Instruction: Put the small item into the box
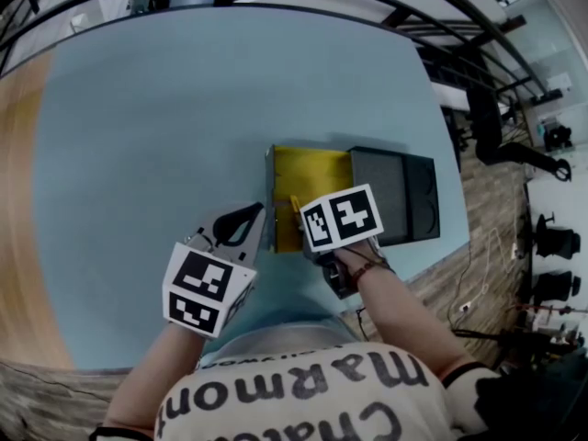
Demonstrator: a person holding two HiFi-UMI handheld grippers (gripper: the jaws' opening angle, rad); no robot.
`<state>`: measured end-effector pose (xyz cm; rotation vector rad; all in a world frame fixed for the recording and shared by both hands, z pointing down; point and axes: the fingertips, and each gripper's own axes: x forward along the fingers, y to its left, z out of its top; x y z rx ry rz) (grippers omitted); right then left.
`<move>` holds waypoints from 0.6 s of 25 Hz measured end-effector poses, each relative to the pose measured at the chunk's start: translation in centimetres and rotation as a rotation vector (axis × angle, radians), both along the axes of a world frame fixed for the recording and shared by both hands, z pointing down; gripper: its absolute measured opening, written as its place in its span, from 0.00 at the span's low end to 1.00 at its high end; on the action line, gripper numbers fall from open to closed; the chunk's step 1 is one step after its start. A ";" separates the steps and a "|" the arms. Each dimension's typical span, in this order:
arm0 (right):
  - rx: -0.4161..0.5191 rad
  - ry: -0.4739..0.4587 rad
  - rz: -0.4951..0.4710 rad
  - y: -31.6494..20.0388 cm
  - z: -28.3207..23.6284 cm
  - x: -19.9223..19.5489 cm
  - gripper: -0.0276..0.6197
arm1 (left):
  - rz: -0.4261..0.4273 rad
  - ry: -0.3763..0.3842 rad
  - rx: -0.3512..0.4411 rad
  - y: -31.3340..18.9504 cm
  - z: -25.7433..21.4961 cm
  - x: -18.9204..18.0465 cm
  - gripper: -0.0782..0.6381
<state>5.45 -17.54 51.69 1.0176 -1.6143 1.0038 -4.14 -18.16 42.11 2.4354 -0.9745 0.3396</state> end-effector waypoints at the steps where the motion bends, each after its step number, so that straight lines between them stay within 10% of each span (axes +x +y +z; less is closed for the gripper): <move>1: -0.003 -0.003 0.001 0.0 0.0 0.0 0.17 | 0.001 -0.001 0.001 0.0 0.0 0.0 0.11; 15: 0.021 0.040 -0.062 0.1 -0.2 -0.2 0.17 | -0.006 -0.002 0.009 0.7 -0.5 -0.2 0.11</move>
